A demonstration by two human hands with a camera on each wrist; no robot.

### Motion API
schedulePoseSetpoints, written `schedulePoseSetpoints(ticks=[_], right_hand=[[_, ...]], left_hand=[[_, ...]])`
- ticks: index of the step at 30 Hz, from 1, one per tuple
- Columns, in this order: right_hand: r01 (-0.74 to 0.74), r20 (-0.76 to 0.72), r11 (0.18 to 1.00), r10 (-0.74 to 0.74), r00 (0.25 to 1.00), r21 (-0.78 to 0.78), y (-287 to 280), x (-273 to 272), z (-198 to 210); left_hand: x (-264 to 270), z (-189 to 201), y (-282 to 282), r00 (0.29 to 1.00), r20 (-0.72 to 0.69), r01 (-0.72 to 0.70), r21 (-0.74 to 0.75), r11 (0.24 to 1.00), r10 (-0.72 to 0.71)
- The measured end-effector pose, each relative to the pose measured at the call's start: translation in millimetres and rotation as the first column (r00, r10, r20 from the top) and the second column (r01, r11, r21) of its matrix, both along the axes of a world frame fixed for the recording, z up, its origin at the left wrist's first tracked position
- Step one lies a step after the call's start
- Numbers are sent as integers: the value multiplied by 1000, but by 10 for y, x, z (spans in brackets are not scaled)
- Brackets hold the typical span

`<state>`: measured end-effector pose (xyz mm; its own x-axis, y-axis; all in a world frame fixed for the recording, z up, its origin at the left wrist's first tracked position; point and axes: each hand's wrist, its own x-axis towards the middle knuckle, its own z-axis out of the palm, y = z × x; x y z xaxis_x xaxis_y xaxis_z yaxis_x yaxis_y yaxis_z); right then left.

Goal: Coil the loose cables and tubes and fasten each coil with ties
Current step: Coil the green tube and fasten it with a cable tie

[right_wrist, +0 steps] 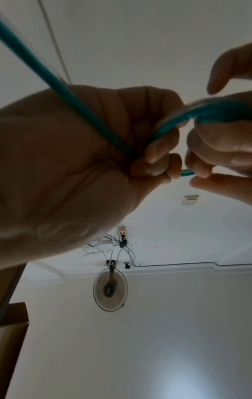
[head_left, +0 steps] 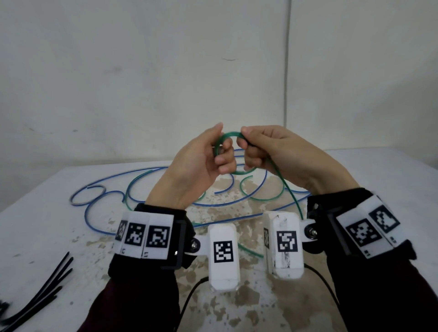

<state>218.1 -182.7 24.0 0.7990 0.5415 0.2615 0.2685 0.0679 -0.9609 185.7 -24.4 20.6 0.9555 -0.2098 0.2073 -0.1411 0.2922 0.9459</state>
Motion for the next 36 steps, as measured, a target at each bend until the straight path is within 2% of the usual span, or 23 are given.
schedulePoseSetpoints(ticks=[2, 3, 7, 10, 12, 14, 17, 22, 24, 26, 29, 32, 34, 36], right_hand=[[32, 52, 998, -30, 998, -49, 35, -3, -14], [39, 66, 998, -36, 997, -41, 46, -11, -15], [-35, 15, 996, 34, 999, 87, 18, -22, -2], [-17, -3, 994, 17, 1000, 112, 8, 2, -9], [15, -13, 993, -14, 1000, 117, 13, 9, -14], [21, -2, 996, -21, 1000, 83, 14, 11, -15], [24, 17, 998, -24, 1000, 51, 40, 0, -18], [6, -28, 990, -2, 1000, 139, 35, -19, 8], [29, -4, 993, -29, 1000, 119, 4, -3, 8], [57, 30, 996, -59, 998, 61, -14, 13, -4], [82, 70, 997, -82, 994, -4, 0, 8, -16], [69, 11, 996, -70, 997, 59, 25, -18, -2], [40, -36, 993, -37, 999, 109, 27, -18, 6], [33, -30, 991, -30, 999, 132, 15, -5, 2]], left_hand=[[-1, -23, -29, 997, 68, -49, 91, 995, 42], [2, -27, -42, 993, 96, -77, 85, 993, 69], [18, 11, -23, 986, 102, -125, -100, 987, 135], [1, 26, -50, 992, 81, -90, -123, 988, 101], [-9, 19, -56, 996, 62, -54, -95, 994, 60], [-23, 14, -34, 999, 52, -14, 2, 1000, 14], [-23, 8, -9, 995, 96, -40, 83, 996, 32], [3, 7, -56, 984, 155, -75, -113, 991, 92], [3, 1, -58, 993, 109, -29, -84, 996, 38], [-6, -15, -62, 997, 73, 25, 6, 1000, -26], [-7, -40, -67, 990, 139, -5, 125, 992, -13], [1, -32, -68, 970, 229, -93, 15, 996, 87], [9, -24, -68, 961, 237, -130, -58, 990, 140], [11, -26, -69, 966, 216, -135, -57, 989, 144]])
